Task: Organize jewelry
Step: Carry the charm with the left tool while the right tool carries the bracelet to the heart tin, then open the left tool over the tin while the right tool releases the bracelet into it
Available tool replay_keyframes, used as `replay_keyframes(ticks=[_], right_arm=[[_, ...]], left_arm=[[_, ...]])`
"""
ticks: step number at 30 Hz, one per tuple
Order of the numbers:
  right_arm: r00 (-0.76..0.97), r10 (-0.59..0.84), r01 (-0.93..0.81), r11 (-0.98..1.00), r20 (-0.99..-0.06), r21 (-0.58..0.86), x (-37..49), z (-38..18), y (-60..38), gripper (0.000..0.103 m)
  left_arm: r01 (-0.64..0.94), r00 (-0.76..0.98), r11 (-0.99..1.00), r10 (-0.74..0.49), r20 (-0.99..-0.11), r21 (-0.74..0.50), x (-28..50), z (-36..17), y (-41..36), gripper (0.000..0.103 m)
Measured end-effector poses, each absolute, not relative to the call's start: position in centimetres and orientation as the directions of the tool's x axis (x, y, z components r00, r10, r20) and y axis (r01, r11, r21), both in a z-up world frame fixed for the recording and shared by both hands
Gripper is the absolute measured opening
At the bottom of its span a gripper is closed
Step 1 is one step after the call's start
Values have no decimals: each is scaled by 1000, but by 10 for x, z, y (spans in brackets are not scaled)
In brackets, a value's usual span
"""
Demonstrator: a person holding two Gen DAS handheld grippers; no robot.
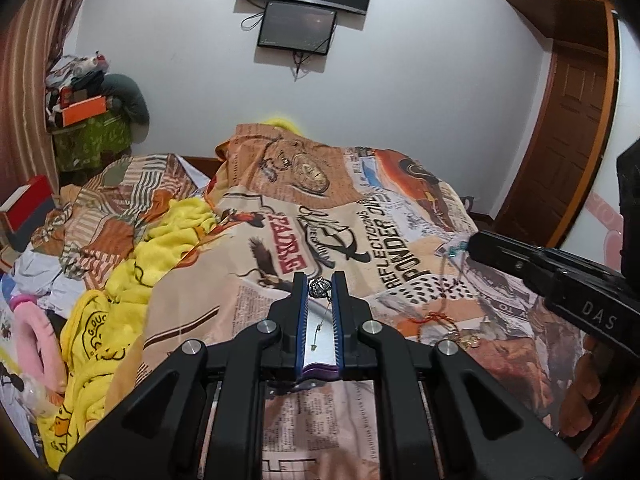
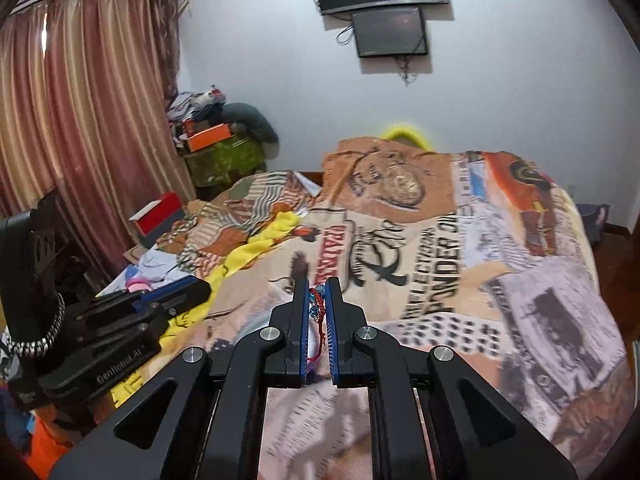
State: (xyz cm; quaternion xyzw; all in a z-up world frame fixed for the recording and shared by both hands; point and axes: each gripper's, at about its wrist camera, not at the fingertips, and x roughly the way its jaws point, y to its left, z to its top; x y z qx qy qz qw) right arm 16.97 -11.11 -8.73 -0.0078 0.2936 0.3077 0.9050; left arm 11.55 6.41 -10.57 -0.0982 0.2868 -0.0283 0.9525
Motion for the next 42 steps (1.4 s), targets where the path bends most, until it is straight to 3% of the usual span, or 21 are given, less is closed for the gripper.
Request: replay_keyframes(ticks=[28, 42], right_arm=[[329, 566, -601, 743, -756, 295, 224, -164, -41, 7], [263, 554, -590, 740, -790, 323, 235, -176, -41, 7]], left_arm=[[-2, 702, 968, -179, -689, -253, 160, -189, 83, 10], [-5, 677, 957, -211, -705, -290, 164, -194, 87, 10]])
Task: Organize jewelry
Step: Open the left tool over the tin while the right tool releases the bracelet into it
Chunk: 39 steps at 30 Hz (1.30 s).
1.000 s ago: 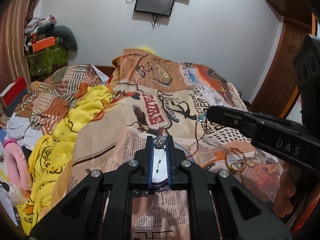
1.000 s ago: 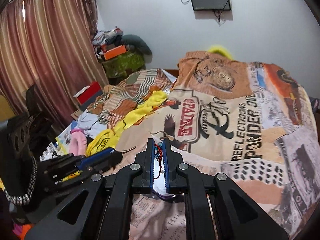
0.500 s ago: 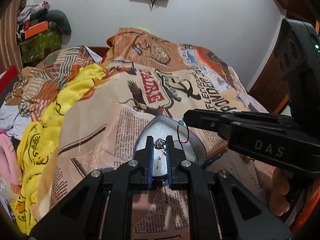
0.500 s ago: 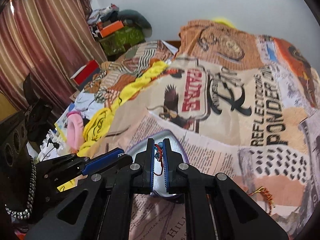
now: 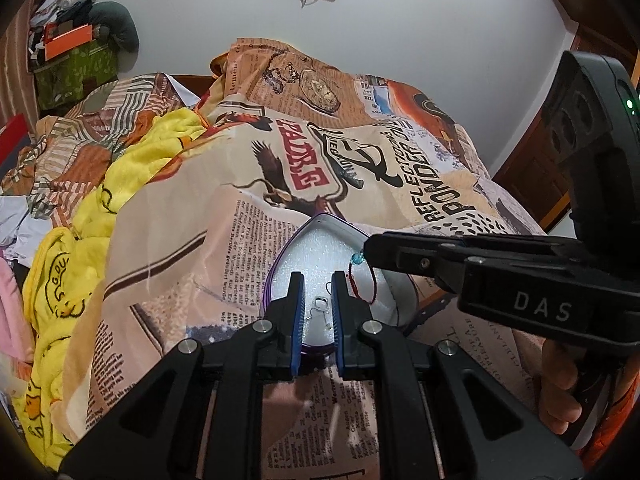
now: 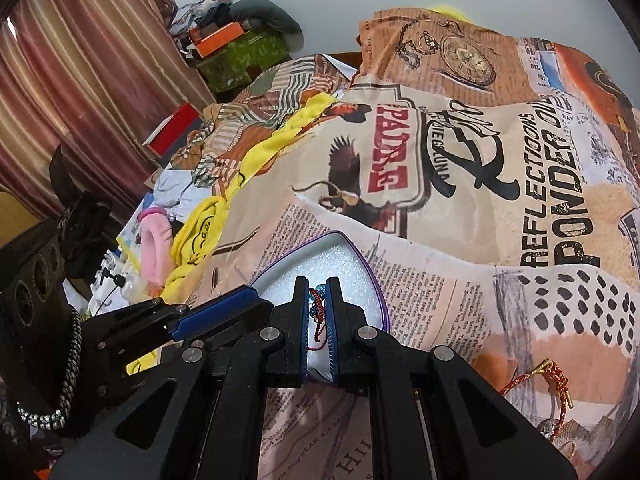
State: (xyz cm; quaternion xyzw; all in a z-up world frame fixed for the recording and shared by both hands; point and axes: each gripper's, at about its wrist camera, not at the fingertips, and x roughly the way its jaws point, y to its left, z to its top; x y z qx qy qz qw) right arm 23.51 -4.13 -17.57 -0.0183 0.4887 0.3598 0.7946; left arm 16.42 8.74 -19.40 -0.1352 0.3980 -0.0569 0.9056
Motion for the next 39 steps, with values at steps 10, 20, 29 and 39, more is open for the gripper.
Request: replay_keyframes(ticks=[10, 20, 29, 39], right_arm=[[293, 565, -578, 747, -771, 328, 226, -161, -53, 35], [427, 537, -590, 775, -727, 226, 205, -126, -86, 35], [582, 452, -490, 858, -676, 152, 201, -98, -151, 35], [645, 361, -374, 918, -674, 135, 197, -100, -212, 35]], left_arm=[[-56, 702, 961, -155, -695, -271, 154, -177, 95, 30], [-24, 737, 966, -157, -657, -258, 142, -149, 86, 31], [69, 749, 969, -207, -629, -236, 142, -131, 47, 34], [174, 707, 961, -274, -652, -216, 155, -134, -6, 34]])
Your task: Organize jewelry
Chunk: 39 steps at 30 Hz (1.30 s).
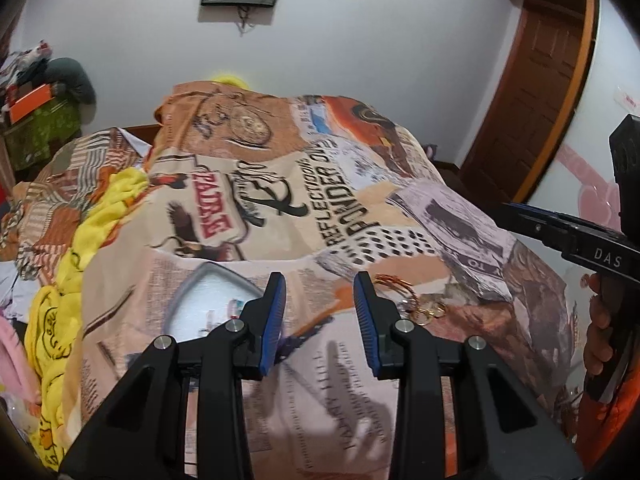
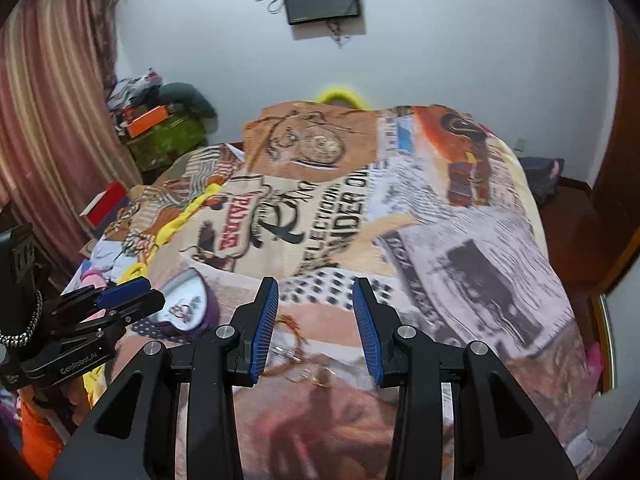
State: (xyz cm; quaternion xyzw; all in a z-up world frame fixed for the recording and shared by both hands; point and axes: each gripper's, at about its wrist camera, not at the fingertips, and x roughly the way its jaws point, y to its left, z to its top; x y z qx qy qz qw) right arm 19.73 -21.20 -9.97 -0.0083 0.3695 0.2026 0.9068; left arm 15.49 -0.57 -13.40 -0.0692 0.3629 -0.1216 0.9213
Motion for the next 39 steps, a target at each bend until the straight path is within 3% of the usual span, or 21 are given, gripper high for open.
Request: replay_keyframes(ticks=[18, 31, 35, 39], right_arm=[[519, 319, -386, 915, -793, 115, 189, -163, -225, 35], [486, 316, -459, 886, -815, 71, 185, -179, -203, 35], [494, 311, -468, 882, -812, 53, 188, -182, -199, 35], [503, 309, -464, 885, -807, 50, 190, -185, -199, 25]], left_arm=[[257, 563, 942, -327, -759, -216, 164, -186, -57, 34], [273, 571, 939, -334, -750, -210, 174, -195, -64, 34], [273, 570, 934, -351, -743, -231, 177, -196, -64, 26], [252, 581, 938, -342, -738, -237, 179, -200, -62, 14]])
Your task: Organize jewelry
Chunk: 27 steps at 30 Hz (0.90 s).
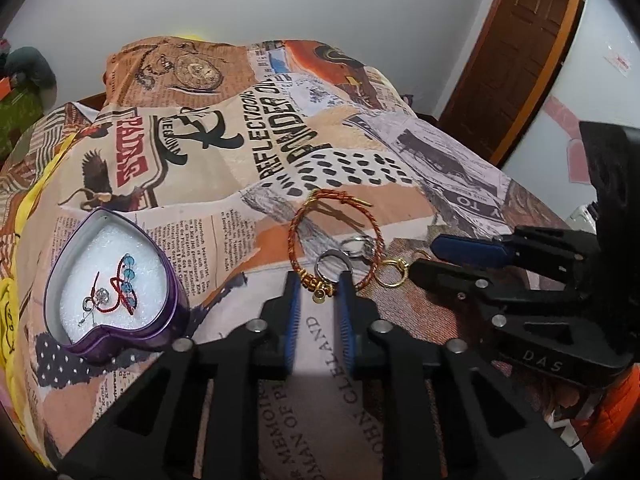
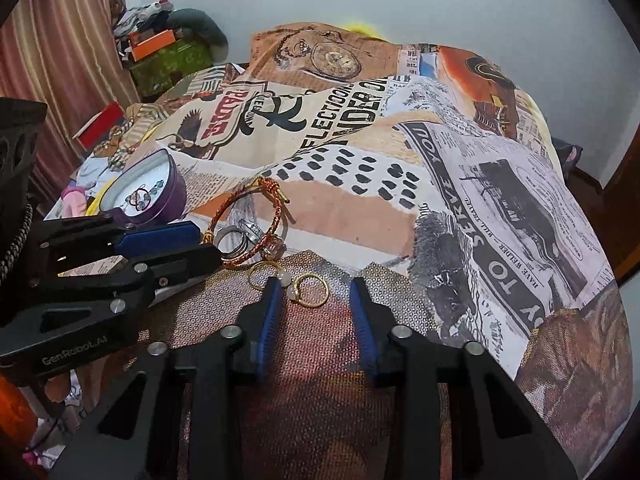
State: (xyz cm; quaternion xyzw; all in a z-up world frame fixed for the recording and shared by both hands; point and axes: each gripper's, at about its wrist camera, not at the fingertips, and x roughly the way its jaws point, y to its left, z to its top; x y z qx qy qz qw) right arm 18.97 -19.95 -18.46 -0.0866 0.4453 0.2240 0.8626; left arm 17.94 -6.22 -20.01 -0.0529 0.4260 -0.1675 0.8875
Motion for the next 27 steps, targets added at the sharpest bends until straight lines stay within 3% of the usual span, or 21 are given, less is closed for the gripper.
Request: replay_keyframes(ticks=[2, 7, 27], right_arm=[[507, 311, -461, 886, -804, 52, 190, -185, -200, 20], [513, 325, -464, 884, -795, 61, 190, -185, -201, 18], [574, 334, -409, 908, -747, 92, 183, -160, -216, 18]], left_arm=[[243, 584, 936, -352, -731, -256, 180, -202, -59, 11], [234, 587, 932, -363, -723, -277, 179, -202, -55, 4], [245, 690, 935, -353, -632, -255, 159, -150, -44, 4]])
